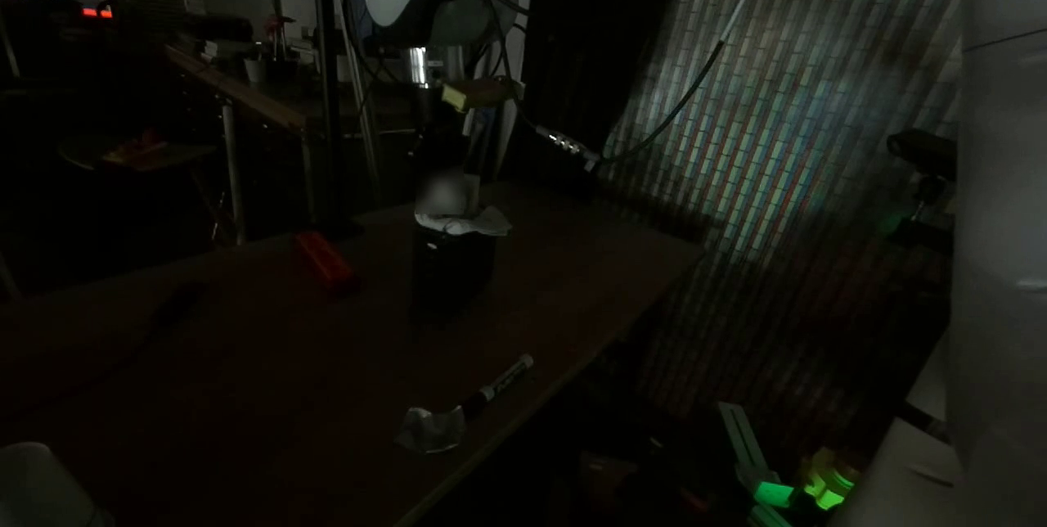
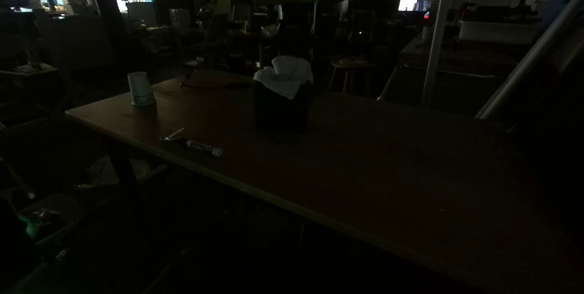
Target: Shove the cloth in the box
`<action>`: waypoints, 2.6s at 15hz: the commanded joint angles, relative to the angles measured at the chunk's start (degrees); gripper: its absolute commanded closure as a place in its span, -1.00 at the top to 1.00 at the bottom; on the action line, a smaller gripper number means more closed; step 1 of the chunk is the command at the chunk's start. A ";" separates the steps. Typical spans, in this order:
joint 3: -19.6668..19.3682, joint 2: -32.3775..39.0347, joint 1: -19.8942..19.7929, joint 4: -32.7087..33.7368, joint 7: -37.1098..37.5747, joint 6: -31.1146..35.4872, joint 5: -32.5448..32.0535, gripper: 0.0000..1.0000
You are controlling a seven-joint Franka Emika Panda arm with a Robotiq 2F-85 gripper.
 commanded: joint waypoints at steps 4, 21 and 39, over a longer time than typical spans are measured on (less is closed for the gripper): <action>-0.36 -3.26 0.71 -5.54 2.16 0.84 -1.08 -0.97; 0.06 1.72 0.64 -5.00 0.93 -0.61 -0.35 -0.97; -0.10 1.16 0.24 -5.57 0.44 -1.75 0.30 -0.97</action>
